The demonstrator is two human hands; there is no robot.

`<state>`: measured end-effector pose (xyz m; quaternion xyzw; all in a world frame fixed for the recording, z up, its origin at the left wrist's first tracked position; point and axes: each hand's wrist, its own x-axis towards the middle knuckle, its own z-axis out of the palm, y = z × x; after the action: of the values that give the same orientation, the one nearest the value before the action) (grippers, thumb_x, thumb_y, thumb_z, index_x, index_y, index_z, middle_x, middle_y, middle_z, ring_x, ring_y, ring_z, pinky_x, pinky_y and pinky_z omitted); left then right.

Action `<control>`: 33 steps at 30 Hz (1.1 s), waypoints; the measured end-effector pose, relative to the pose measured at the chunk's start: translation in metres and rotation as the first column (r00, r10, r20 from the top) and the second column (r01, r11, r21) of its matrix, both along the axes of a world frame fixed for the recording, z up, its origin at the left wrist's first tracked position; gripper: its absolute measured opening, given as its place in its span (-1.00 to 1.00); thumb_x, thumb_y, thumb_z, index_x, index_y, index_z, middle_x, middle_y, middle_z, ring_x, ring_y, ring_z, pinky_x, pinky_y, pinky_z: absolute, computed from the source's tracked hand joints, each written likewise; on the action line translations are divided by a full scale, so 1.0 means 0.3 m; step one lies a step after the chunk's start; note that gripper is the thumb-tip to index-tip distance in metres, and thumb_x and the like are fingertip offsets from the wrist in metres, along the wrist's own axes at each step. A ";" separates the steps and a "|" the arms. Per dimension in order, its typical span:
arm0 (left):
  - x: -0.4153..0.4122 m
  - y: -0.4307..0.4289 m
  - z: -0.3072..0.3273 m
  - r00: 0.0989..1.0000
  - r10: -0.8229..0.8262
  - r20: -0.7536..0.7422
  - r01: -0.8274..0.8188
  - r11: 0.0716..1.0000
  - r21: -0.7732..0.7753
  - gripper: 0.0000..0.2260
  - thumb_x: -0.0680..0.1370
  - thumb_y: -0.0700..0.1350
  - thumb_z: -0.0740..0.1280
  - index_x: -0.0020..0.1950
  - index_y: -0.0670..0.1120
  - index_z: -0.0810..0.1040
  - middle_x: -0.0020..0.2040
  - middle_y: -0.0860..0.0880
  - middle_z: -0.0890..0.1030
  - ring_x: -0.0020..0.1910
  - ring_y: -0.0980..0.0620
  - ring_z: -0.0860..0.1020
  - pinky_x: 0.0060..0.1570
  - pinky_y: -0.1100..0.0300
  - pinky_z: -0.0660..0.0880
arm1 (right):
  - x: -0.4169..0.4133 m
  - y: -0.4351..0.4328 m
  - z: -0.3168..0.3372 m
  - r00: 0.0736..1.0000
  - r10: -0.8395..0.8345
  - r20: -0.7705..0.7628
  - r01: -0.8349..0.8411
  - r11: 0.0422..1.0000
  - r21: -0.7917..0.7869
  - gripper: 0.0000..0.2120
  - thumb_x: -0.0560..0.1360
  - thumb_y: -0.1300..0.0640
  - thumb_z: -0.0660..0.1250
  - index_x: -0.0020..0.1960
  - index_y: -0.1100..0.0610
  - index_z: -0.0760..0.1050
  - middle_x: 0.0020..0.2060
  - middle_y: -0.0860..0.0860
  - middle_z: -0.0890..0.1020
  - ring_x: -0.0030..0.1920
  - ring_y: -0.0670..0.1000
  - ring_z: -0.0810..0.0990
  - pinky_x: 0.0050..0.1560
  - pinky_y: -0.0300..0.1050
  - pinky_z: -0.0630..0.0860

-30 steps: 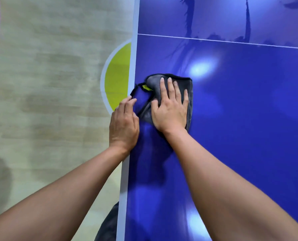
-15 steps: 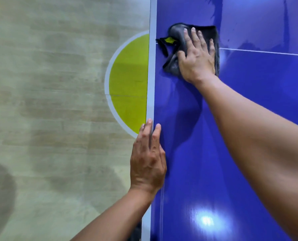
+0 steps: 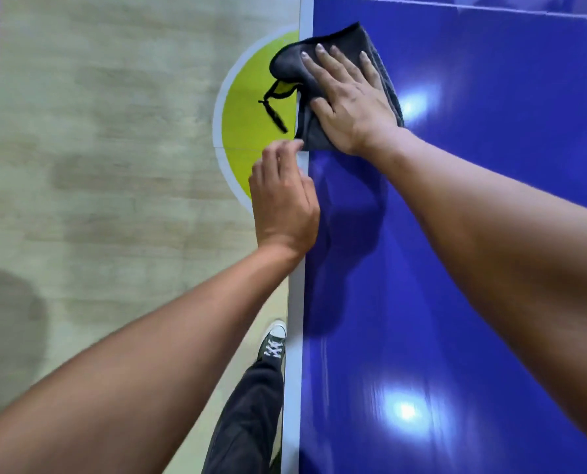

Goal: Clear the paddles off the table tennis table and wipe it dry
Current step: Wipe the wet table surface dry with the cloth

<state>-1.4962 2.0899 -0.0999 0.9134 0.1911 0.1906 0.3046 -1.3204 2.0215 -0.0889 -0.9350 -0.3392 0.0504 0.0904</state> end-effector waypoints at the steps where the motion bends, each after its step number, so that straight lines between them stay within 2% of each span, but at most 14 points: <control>1: -0.035 0.003 0.006 1.000 -0.006 0.010 0.006 1.000 0.002 -0.63 0.52 -0.18 0.13 0.28 -0.17 0.52 0.24 -0.15 0.54 0.21 -0.18 0.50 0.24 -0.01 0.38 | -0.070 -0.029 0.000 1.000 0.003 0.002 -0.003 1.000 -0.011 -0.38 0.59 -0.06 -0.02 0.66 -0.10 0.03 0.65 -0.06 0.08 0.64 -0.07 -0.02 0.62 0.10 -0.17; 6: -0.310 -0.012 0.039 0.999 -0.023 -0.030 0.025 0.997 0.066 -0.65 0.53 -0.21 0.11 0.27 -0.17 0.50 0.21 -0.15 0.55 0.15 -0.18 0.49 0.21 0.03 0.35 | -0.448 -0.154 0.001 1.000 -0.014 -0.001 0.014 1.000 0.009 -0.36 0.57 -0.07 -0.05 0.66 -0.08 0.05 0.64 -0.05 0.11 0.64 -0.05 0.01 0.62 0.12 -0.16; 13: -0.666 -0.135 0.080 0.993 0.014 -0.116 -0.006 0.998 0.065 -0.61 0.54 -0.13 0.03 0.26 -0.16 0.50 0.19 -0.17 0.55 0.15 -0.22 0.49 0.23 -0.05 0.38 | -1.075 -0.347 -0.005 0.999 -0.020 0.032 0.018 0.998 0.055 -0.35 0.55 -0.06 0.03 0.64 -0.03 0.14 0.62 -0.01 0.20 0.62 0.00 0.11 0.60 0.18 -0.05; 20: -1.007 -0.337 0.141 0.984 0.028 -0.179 -0.022 0.999 0.038 -0.62 0.55 -0.11 0.02 0.24 -0.13 0.52 0.15 -0.16 0.55 0.10 -0.20 0.49 0.21 0.00 0.35 | -1.608 -0.521 0.000 0.999 0.001 -0.042 0.004 0.993 0.119 -0.41 0.68 -0.09 0.06 0.66 0.01 0.05 0.63 -0.02 0.16 0.63 0.01 0.05 0.61 0.17 -0.09; 23: -1.099 -0.384 0.148 0.971 -0.002 -0.237 0.014 0.999 0.051 -0.60 0.55 -0.09 0.01 0.24 -0.12 0.52 0.15 -0.16 0.56 0.09 -0.20 0.49 0.20 -0.01 0.36 | -1.685 -0.577 -0.005 0.998 -0.002 -0.055 0.010 0.990 0.144 -0.40 0.64 -0.04 0.15 0.64 0.02 0.14 0.62 0.00 0.20 0.63 0.00 0.09 0.61 0.16 -0.05; 26: -1.152 -0.418 0.157 0.952 -0.067 -0.298 0.092 0.993 0.072 -0.60 0.58 -0.06 0.01 0.26 -0.12 0.52 0.17 -0.15 0.55 0.07 -0.21 0.50 0.19 -0.05 0.39 | -1.676 -0.667 -0.001 0.997 -0.057 -0.052 0.063 0.989 0.137 -0.37 0.56 0.00 0.16 0.63 -0.02 0.18 0.61 0.00 0.22 0.61 0.00 0.13 0.62 0.13 -0.03; 30: -1.188 -0.448 0.140 0.909 -0.177 -0.378 0.231 0.967 0.104 -0.54 0.59 -0.01 0.00 0.33 -0.13 0.53 0.31 -0.15 0.52 0.12 -0.24 0.52 0.21 -0.11 0.42 | -1.580 -0.891 -0.007 0.955 -0.297 -0.005 0.295 0.947 0.126 -0.37 0.54 -0.02 0.12 0.62 -0.03 0.21 0.60 -0.01 0.26 0.60 0.01 0.18 0.61 0.14 0.01; 33: -1.198 -0.462 0.120 0.888 -0.169 -0.427 0.243 0.962 0.125 -0.52 0.59 0.02 0.01 0.35 -0.15 0.53 0.39 -0.16 0.46 0.21 -0.23 0.49 0.25 -0.14 0.42 | -1.496 -1.054 -0.009 0.853 -0.522 0.030 0.520 0.853 0.043 -0.35 0.54 -0.08 0.10 0.63 -0.07 0.17 0.61 -0.03 0.23 0.61 -0.02 0.15 0.61 0.19 -0.05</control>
<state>-1.8555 1.9513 -0.0638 0.9713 0.1352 -0.0241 0.1944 -1.7690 1.7052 -0.0917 -0.9911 -0.0759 -0.0006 0.1092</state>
